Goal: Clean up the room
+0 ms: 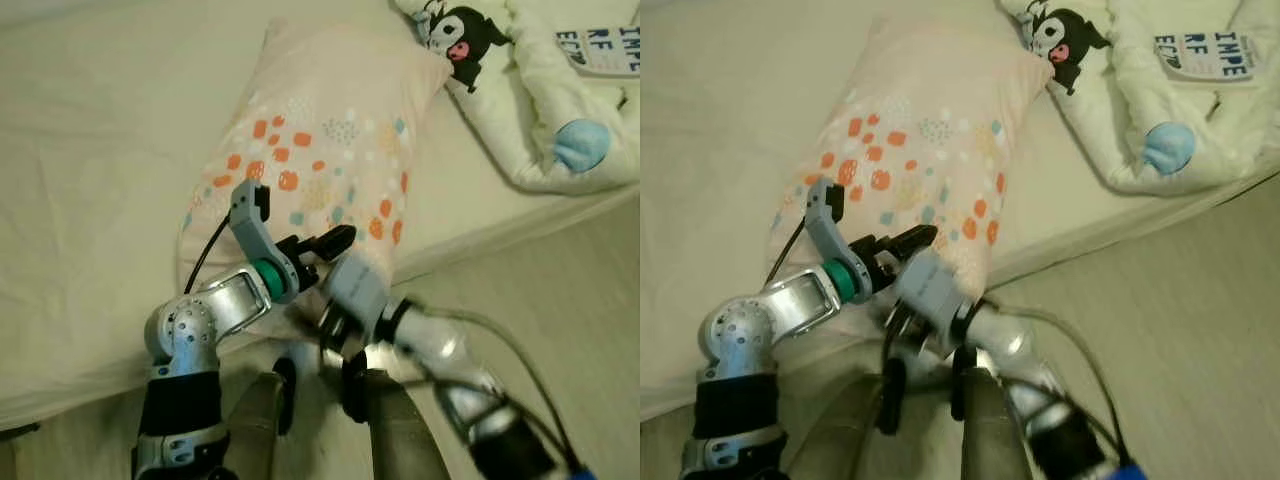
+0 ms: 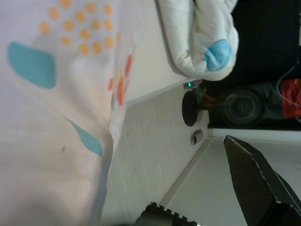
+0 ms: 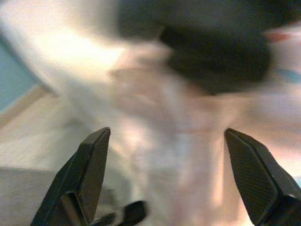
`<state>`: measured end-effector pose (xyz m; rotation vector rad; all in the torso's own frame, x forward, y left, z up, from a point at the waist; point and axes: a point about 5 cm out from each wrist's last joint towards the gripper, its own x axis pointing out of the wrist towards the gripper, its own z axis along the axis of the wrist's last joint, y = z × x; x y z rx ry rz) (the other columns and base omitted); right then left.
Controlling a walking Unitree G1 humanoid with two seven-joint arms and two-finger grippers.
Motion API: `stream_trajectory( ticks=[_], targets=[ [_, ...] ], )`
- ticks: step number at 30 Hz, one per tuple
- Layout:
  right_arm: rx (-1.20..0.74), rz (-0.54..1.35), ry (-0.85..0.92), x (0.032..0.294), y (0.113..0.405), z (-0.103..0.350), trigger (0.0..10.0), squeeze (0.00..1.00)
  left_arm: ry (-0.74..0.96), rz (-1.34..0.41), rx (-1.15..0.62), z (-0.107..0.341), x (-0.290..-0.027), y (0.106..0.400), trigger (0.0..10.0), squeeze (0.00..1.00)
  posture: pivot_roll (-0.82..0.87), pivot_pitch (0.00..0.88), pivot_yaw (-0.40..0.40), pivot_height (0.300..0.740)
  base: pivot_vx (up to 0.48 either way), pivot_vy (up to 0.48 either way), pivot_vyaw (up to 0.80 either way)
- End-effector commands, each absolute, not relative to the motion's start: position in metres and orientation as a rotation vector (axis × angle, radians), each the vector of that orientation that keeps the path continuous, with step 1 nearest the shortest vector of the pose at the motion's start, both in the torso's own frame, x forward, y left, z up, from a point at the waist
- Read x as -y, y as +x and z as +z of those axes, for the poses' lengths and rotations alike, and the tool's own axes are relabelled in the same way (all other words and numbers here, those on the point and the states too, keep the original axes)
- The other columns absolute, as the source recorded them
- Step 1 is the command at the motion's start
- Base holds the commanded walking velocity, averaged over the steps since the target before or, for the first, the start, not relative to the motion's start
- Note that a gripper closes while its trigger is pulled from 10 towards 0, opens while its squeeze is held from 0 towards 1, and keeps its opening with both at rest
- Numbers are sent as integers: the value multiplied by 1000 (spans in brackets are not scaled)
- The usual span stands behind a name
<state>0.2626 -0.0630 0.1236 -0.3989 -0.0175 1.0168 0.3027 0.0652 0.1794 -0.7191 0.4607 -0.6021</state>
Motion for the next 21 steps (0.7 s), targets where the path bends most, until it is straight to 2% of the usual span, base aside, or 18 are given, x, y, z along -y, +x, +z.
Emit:
stream_trajectory(
  ticks=[1, 2, 4, 5, 9, 16, 17, 21],
  targets=[
    [40, 1003, -414, 65, 260, 131, 10000, 0, -726, -616, -483, 174, -62, 299, 10000, 0, -12, 345, 66, 740, 0, 0, 0],
    [72, 939, -464, 75, 257, 140, 10000, 0, -726, -619, -479, 176, -59, 302, 10000, 0, -22, 343, 63, 740, 0, 0, 0],
    [65, 930, -521, 80, 254, 140, 10000, 0, -727, -619, -475, 177, -58, 303, 10000, 0, -28, 342, 62, 740, 0, 0, 0],
    [56, 928, -580, 85, 252, 138, 10000, 0, -726, -618, -475, 177, -57, 305, 10000, 0, -28, 342, 62, 740, 0, 0, 0],
    [-31, 859, -636, 98, 254, 115, 10000, 0, -737, -627, -462, 181, -54, 308, 10000, 0, -45, 341, 64, 740, 0, 0, 0],
    [-102, 780, -598, 97, 264, 94, 10000, 0, -743, -637, -453, 183, -52, 308, 10000, 0, -33, 338, 72, 740, 0, 0, 0],
    [-89, 687, -596, 97, 277, 87, 10000, 0, -748, -643, -446, 186, -52, 307, 10000, 0, -24, 335, 77, 740, 0, 0, 0],
    [-73, 603, -610, 98, 290, 82, 10000, 0, -753, -647, -439, 188, -53, 307, 10000, 0, -21, 333, 81, 740, 0, 0, 0]
  ],
)
